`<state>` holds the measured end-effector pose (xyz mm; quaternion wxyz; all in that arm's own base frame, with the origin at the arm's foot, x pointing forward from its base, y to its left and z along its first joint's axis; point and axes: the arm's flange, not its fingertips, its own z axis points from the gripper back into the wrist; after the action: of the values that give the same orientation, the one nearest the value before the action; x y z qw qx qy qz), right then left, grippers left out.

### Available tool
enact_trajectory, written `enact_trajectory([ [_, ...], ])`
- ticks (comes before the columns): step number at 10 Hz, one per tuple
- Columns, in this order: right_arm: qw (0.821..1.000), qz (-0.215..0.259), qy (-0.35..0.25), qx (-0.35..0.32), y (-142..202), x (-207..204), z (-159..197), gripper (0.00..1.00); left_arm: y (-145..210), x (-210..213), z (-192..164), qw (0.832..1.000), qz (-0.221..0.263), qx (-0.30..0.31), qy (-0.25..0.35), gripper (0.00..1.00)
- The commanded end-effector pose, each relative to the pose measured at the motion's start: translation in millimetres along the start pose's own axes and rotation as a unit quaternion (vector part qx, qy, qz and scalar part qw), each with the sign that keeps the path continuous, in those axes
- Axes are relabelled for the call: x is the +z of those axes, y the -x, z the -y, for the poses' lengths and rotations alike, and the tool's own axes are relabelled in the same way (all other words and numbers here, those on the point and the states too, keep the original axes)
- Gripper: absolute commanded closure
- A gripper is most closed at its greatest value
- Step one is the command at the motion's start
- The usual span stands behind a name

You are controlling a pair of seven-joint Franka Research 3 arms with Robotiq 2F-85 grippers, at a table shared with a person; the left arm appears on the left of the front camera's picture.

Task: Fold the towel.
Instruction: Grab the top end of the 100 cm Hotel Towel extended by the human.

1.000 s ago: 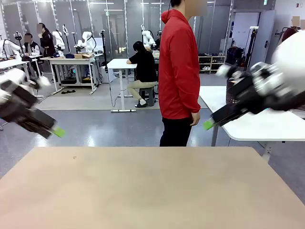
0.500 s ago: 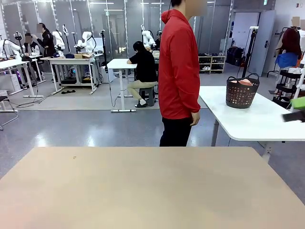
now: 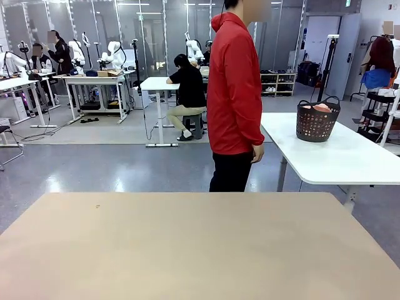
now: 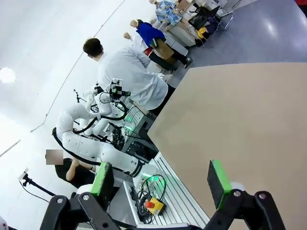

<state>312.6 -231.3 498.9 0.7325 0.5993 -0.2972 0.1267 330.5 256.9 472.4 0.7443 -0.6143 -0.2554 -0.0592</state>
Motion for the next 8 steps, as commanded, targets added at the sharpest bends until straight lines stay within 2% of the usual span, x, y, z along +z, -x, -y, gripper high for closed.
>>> enact_trajectory([
  [1,1.0,-0.003,-0.004,0.004,1.2,-1.7,-3.1,0.0,-10.5,0.9,5.1,1.0,0.005,-0.012,0.007,0.0],
  [2,1.0,-0.003,-0.004,0.004,1.2,-1.7,-3.1,0.0,0.0,0.0,0.0,1.0,0.0,0.0,0.0,0.0],
  [8,1.0,-0.003,-0.004,0.004,1.2,-1.7,-3.1,0.0,0.0,0.0,0.0,1.0,0.0,0.0,0.0,0.0],
])
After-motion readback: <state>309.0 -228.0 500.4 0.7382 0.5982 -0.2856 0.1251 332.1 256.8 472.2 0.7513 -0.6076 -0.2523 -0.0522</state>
